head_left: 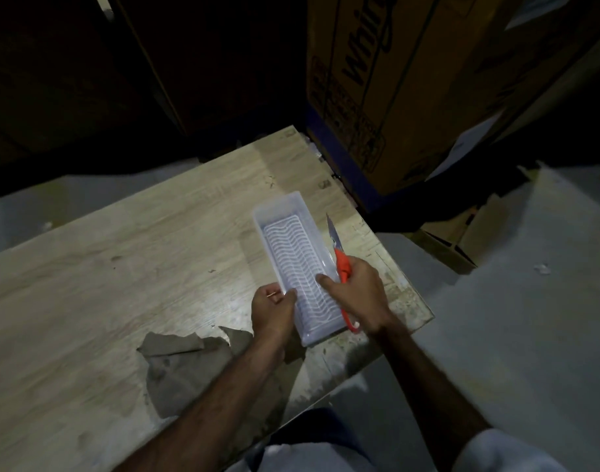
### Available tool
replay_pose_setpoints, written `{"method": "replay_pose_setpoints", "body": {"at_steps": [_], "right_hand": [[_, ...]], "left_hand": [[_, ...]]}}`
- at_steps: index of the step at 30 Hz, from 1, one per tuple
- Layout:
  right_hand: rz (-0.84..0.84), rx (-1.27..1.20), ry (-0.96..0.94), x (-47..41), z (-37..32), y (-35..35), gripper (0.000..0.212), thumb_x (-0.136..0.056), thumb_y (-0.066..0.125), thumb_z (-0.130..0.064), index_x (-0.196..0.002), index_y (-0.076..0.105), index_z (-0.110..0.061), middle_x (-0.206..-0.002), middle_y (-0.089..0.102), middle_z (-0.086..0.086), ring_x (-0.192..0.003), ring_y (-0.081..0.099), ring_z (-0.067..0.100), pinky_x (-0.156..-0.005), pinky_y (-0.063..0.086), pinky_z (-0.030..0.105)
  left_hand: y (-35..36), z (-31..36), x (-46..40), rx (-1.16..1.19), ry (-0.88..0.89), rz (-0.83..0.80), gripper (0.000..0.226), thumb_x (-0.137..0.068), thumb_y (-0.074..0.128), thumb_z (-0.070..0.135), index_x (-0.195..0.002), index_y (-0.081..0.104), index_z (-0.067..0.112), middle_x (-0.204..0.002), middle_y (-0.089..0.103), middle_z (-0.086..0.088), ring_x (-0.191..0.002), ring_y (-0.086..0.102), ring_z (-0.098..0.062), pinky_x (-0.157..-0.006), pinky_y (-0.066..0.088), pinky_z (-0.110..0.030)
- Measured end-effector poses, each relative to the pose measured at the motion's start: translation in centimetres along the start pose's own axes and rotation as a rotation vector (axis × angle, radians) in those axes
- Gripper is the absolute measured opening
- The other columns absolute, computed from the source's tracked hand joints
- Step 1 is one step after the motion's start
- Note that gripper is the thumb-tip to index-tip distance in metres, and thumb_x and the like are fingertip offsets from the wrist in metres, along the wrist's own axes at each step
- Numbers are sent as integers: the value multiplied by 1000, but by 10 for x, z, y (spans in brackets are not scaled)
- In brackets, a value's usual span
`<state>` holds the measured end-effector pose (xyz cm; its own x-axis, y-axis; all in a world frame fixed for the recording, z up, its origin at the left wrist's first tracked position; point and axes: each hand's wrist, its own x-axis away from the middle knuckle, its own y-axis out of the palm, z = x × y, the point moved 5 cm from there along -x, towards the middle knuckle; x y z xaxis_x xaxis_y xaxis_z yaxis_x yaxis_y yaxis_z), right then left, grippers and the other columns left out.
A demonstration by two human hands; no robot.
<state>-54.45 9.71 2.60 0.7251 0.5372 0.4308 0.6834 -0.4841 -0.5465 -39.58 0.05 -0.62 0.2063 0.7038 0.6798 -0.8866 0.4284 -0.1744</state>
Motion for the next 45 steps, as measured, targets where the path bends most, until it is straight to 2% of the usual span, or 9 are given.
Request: {"method": "replay_pose_setpoints", "body": {"at_steps": [7, 22, 29, 31, 34, 37, 39, 42, 45], "right_hand": [[-81, -141, 62, -12, 10, -2, 29, -81, 79, -42, -96, 67, -20, -95, 74, 9, -88, 76, 23, -83, 63, 51], [-218, 49, -24, -18, -15, -5, 15, -95, 70, -32, -87, 57, -32, -90, 70, -6, -82, 71, 10, -73, 56, 29], [-213, 29, -18, -24, -7, -4, 10, -93, 73, -30, -96, 64, -25, -93, 73, -3, -85, 73, 13, -78, 60, 34], [-198, 12, -3, -26, -6, -5, 11, -92, 74, -28, -97, 64, -24, -93, 73, -3, -85, 73, 12, -78, 61, 35], [-177, -7, 25, -29, -4, -9, 14, -92, 75, -25, -90, 61, -26, -88, 70, -6, -78, 70, 6, -65, 55, 24], [-187, -45, 55, -29, -3, -7, 15, -91, 75, -25, -96, 60, -27, -91, 70, -6, -82, 70, 8, -60, 48, 21], [-169, -36, 57, -28, -2, -5, 17, -92, 74, -26, -102, 61, -25, -92, 68, -6, -81, 67, 6, -60, 46, 20], [-145, -17, 38, -27, -3, -3, 18, -92, 74, -27, -106, 63, -23, -93, 68, -7, -81, 67, 5, -62, 47, 21], [-144, -42, 48, -24, 0, -2, 17, -92, 74, -28, -105, 63, -25, -96, 71, -4, -85, 71, 11, -74, 60, 32]], "left_hand": [[-4, -8, -2, 112, -75, -4, 24, -98, 73, 18, -116, 59, 10, -108, 71, -5, -93, 70, -18, -74, 59, -31], [6, -18, -1, 263, -256, -98, 31, -98, 73, 25, -120, 68, 4, -107, 80, -12, -95, 79, -28, -86, 66, -48], [7, -6, 13, 336, -211, -287, 16, -104, 58, 6, -111, 72, 2, -106, 81, -14, -93, 80, -25, -71, 66, -31], [2, -12, 14, 296, -141, -344, 30, -96, 62, -8, -124, 62, 1, -122, 75, -17, -107, 76, -25, -74, 64, -26], [-7, -27, 11, 139, 90, -478, 91, -69, 78, -22, -143, 39, 13, -141, 60, -8, -135, 59, -20, -96, 59, -23], [-8, -33, 13, -205, 293, -652, 134, -72, 88, -12, -165, -2, 24, -157, 39, 17, -139, 45, 11, -110, 44, -14], [-11, -29, 12, -388, 392, -645, 140, -77, 91, 5, -164, -14, 34, -157, 30, 31, -143, 36, 17, -115, 38, -14], [-15, -26, 11, -647, 558, -590, 133, -74, 94, 40, -166, -2, 39, -171, 16, 15, -156, 23, -5, -127, 32, -38], [-16, -22, 15, -899, 706, -430, 128, -72, 85, 64, -167, 6, 30, -173, 1, -1, -158, 16, -19, -128, 28, -41]]}}
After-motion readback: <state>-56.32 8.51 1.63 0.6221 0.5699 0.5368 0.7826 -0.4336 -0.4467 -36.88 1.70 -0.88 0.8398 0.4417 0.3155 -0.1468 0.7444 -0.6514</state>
